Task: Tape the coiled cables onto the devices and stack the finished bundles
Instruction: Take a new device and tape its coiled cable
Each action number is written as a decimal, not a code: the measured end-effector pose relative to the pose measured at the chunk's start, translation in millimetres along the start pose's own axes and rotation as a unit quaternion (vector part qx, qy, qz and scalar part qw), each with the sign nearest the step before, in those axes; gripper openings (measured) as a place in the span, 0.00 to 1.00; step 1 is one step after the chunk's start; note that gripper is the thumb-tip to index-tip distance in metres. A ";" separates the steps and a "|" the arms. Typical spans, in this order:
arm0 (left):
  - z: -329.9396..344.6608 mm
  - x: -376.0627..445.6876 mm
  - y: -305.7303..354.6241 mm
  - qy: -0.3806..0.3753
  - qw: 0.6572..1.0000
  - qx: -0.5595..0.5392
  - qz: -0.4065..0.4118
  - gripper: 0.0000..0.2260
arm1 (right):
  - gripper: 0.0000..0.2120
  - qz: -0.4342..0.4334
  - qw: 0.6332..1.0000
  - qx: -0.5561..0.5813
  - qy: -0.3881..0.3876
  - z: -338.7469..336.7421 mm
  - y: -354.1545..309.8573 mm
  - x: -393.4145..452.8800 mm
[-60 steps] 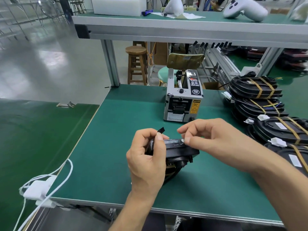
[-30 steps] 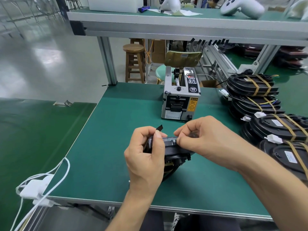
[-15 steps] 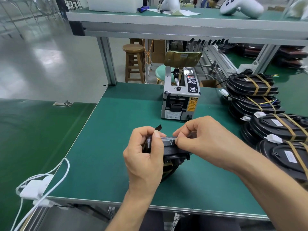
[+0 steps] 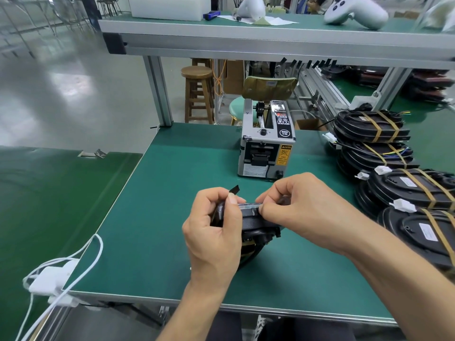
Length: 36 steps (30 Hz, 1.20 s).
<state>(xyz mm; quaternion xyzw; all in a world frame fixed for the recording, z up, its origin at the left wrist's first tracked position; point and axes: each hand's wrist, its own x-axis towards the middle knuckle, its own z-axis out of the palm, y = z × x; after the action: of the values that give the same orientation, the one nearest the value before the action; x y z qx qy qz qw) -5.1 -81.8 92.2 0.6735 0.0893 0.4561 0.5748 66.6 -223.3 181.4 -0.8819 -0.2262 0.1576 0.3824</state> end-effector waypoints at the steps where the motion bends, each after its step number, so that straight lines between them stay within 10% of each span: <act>1: -0.1 0.1 -0.1 0.000 1.000 0.000 0.000 0.02 | 0.09 0.001 1.000 0.000 0.000 -0.2 0.3 0.0; 36: -2.5 1.7 -0.9 0.005 1.000 0.009 -0.004 0.03 | 0.17 0.022 0.996 0.080 -0.013 0.5 0.2 -5.2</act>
<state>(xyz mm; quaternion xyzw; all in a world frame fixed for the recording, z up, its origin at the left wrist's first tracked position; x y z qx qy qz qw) -5.6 -78.6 92.1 0.6760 0.0992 0.4566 0.5698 62.1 -225.9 181.5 -0.8510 -0.1980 0.1948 0.4457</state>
